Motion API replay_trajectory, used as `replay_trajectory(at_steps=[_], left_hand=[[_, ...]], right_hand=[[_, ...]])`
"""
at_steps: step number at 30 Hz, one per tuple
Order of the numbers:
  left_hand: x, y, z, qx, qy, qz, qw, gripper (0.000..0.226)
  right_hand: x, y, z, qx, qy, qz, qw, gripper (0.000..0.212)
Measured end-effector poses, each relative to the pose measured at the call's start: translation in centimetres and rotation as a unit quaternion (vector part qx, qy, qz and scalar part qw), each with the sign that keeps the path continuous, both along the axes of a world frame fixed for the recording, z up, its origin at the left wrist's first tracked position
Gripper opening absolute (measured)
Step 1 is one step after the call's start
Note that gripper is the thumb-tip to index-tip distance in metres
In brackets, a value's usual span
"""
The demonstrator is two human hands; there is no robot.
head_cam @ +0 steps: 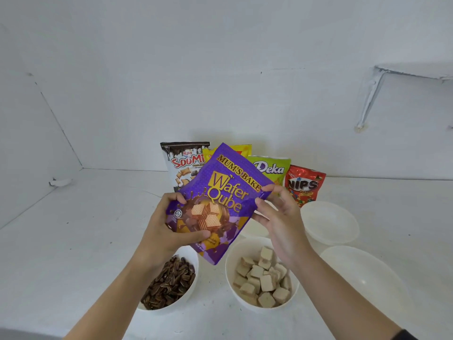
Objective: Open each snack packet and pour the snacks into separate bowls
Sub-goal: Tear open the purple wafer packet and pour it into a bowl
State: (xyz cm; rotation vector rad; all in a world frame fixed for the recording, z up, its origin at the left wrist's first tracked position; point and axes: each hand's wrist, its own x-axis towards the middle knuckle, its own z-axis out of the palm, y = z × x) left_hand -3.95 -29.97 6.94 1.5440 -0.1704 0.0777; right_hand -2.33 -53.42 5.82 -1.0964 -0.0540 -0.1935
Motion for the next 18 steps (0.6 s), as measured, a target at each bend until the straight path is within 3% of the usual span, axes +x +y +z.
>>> replay_trajectory(at_steps=[6, 10, 13, 15, 18], left_hand=[[-1.1, 0.7, 0.0, 0.047, -0.014, 0.018, 0.999, 0.061], [-1.6, 4.3, 1.3, 0.026, 0.026, 0.055, 0.998, 0.025], [-2.3, 7.9, 2.4, 0.083, 0.052, 0.09, 0.991, 0.005], [-3.4, 10.0, 3.3, 0.116, 0.053, 0.111, 0.986, 0.004], [-5.7, 13.1, 5.1, 0.152, 0.048, 0.12, 0.98, 0.019]], right_hand=[[1.4, 2.3, 1.3, 0.043, 0.004, -0.004, 0.999, 0.029], [2.0, 4.7, 2.6, 0.018, -0.028, 0.047, 0.998, 0.031], [2.3, 7.9, 3.2, -0.03, -0.052, 0.084, 0.995, 0.034], [2.4, 10.5, 3.7, -0.058, -0.071, 0.112, 0.989, 0.035], [2.4, 14.1, 4.6, -0.067, -0.105, 0.177, 0.976, 0.039]])
